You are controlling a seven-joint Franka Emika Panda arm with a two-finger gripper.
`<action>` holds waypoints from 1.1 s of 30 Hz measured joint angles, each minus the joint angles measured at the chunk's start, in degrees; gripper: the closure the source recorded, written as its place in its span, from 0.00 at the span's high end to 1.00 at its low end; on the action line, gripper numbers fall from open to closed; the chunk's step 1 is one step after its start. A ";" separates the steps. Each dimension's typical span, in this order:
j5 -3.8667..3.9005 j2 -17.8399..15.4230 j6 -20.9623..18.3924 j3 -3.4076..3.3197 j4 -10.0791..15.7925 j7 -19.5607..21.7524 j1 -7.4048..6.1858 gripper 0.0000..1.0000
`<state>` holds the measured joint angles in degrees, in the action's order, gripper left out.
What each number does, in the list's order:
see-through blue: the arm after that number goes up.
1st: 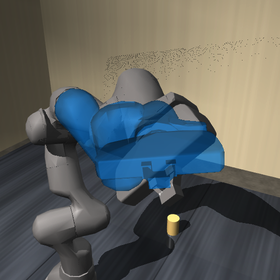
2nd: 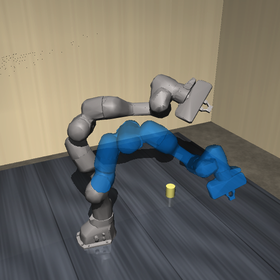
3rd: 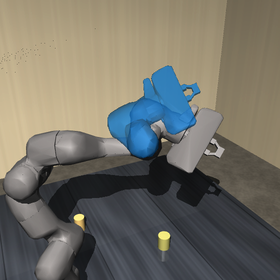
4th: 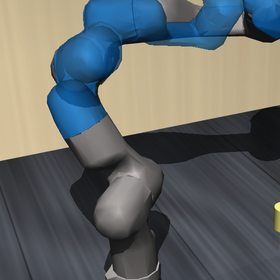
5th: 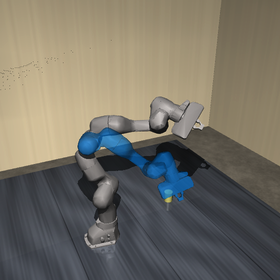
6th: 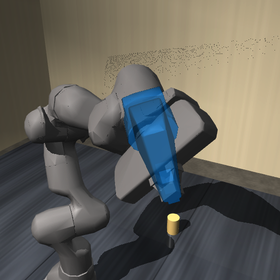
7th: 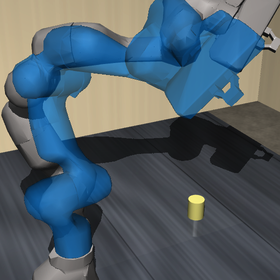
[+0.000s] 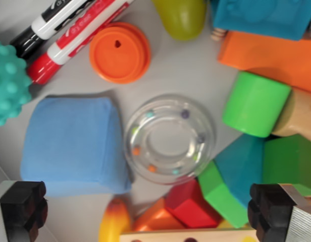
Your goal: Pick an object from the bin
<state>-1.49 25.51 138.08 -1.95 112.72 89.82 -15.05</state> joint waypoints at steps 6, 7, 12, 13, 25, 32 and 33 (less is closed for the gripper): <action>-0.02 2.45 1.22 0.01 -1.11 3.61 -1.68 1.00; -0.03 2.88 1.41 0.00 -1.35 4.29 -1.98 1.00; -0.07 5.13 2.31 0.00 -2.63 7.59 -3.41 1.00; -0.08 5.62 2.47 0.01 -2.96 8.25 -3.72 1.00; -0.22 11.00 6.41 0.05 -4.27 9.78 -4.40 1.00; -0.34 13.97 8.75 0.10 -5.12 9.79 -4.40 1.00; -0.37 14.30 9.04 0.10 -5.29 9.79 -4.39 1.00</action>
<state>-1.85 39.82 147.12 -1.85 107.44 99.61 -19.45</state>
